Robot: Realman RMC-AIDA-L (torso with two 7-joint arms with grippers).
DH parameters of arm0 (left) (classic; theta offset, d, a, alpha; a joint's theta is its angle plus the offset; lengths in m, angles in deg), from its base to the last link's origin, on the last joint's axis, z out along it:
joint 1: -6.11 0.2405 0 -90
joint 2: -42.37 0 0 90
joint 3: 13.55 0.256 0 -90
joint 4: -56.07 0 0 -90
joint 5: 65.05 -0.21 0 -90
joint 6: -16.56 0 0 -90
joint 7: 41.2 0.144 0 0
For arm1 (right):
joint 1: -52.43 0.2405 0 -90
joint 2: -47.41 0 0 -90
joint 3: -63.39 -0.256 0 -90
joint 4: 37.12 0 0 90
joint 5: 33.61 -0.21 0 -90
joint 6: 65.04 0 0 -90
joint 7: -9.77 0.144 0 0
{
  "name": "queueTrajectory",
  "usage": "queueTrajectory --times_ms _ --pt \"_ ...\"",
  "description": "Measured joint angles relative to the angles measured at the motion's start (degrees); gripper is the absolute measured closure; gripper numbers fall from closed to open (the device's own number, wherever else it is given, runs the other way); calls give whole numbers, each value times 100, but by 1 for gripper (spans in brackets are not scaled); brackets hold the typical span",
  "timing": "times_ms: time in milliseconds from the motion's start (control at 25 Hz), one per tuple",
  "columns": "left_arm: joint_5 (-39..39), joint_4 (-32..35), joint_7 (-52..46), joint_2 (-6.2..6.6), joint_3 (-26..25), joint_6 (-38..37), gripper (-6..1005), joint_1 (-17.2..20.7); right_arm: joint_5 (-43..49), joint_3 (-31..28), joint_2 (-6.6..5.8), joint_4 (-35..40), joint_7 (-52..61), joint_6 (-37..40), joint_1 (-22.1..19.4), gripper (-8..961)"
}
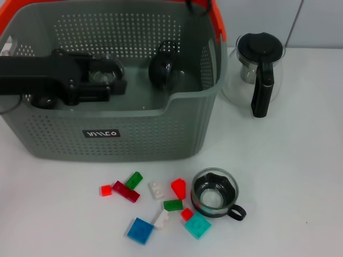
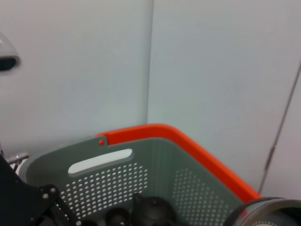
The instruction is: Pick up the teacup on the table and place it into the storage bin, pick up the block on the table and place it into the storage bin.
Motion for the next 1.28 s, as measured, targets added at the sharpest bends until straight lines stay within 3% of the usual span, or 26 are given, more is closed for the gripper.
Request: queueTrajectory --times_ms 200,480,840,1280 --pt "-45 9 -1 20 -34 -59 372 154 179 192 -12 -938 -6 -236 528 897" --pt "-84 56 6 76 -96 -422 373 386 463 361 34 -1489 31 -357 928 897" --pt "-129 158 23 37 -267 -587 373 567 661 676 54 -2480 59 -863 1402 896" --pt "-129 125 136 -13 -262 -603 373 676 477 1830 127 -3444 249 -2113 1686 896"
